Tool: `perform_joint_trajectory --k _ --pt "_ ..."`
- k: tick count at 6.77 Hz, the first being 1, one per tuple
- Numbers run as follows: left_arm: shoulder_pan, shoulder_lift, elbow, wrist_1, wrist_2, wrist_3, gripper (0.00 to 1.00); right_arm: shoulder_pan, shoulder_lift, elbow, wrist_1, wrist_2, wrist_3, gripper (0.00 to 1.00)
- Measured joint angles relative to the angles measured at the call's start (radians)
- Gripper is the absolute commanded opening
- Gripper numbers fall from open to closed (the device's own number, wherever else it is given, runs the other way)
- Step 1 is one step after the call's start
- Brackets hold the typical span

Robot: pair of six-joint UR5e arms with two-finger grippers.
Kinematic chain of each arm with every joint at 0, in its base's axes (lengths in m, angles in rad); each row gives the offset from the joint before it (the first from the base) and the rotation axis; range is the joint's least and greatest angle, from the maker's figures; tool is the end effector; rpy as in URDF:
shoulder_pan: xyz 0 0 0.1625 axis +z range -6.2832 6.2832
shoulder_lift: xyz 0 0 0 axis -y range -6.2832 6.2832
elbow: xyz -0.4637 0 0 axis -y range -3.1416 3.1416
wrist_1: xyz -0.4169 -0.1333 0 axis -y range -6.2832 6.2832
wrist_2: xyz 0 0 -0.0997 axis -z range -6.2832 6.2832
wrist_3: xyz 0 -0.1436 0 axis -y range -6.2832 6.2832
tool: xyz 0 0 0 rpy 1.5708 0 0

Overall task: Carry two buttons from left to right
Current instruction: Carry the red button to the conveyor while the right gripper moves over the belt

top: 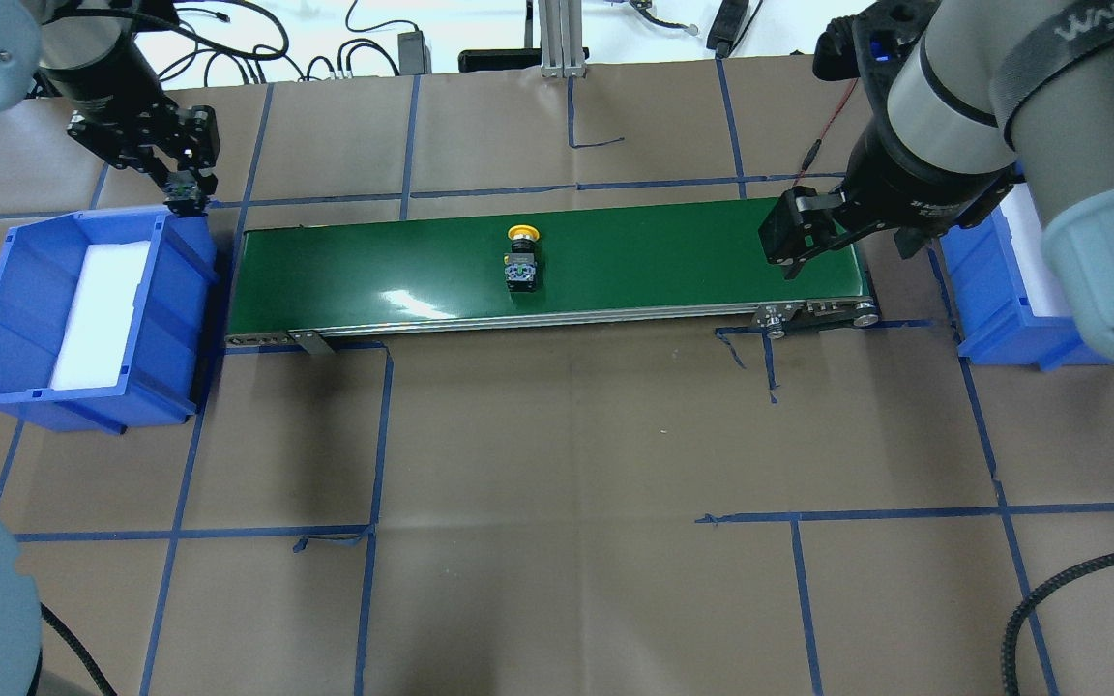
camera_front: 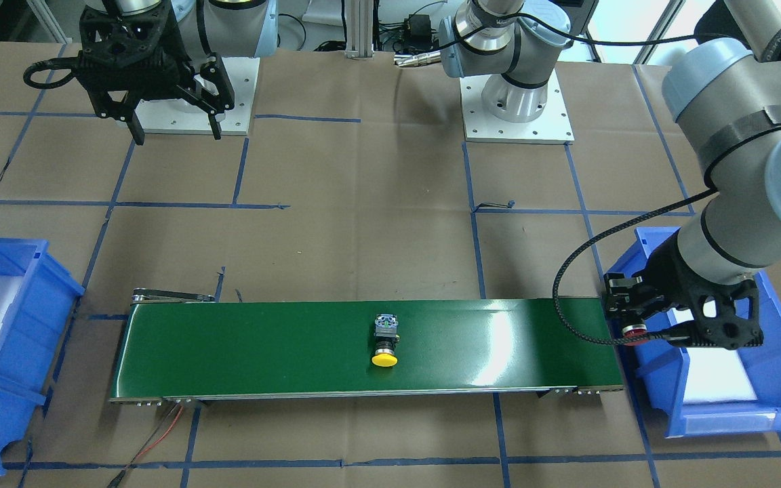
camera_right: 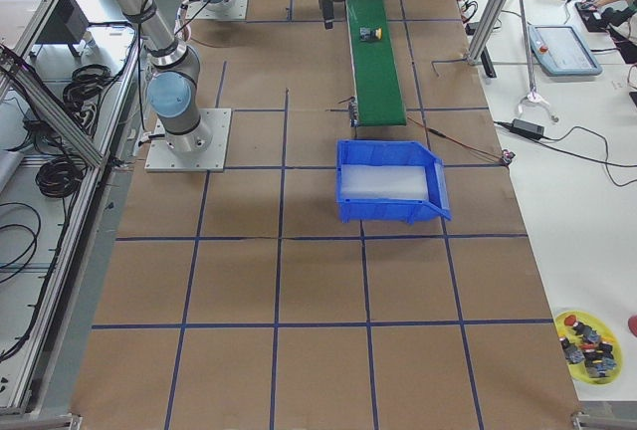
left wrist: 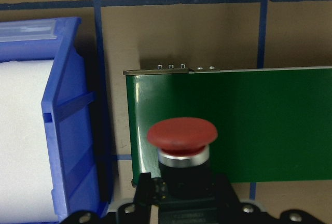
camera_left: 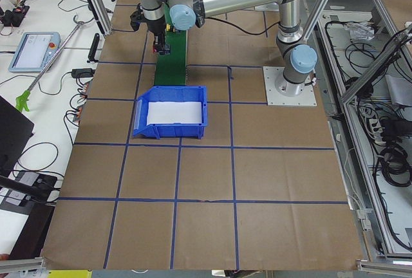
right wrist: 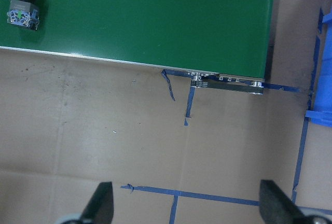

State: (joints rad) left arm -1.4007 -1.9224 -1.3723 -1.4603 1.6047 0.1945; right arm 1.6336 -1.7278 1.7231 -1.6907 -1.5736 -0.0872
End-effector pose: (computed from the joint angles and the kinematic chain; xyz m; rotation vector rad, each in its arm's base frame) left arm -0.0140 -0.6774 0.3866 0.0391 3.1148 0.0748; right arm 0.1616 -0.4519 0.4924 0.2344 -3.1224 0.1953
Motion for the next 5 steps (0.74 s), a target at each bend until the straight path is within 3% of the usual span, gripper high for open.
perform_joint_trajectory --k 2,5 --pt "-0.004 -0.001 -0.005 0.0 0.002 0.01 0.11 0.002 0.016 0.019 -0.013 0.005 -0.001 1.0" --pt "-0.004 0.009 -0.126 0.069 0.0 0.081 0.11 0.003 0.111 0.029 -0.187 0.054 0.001 1.0"
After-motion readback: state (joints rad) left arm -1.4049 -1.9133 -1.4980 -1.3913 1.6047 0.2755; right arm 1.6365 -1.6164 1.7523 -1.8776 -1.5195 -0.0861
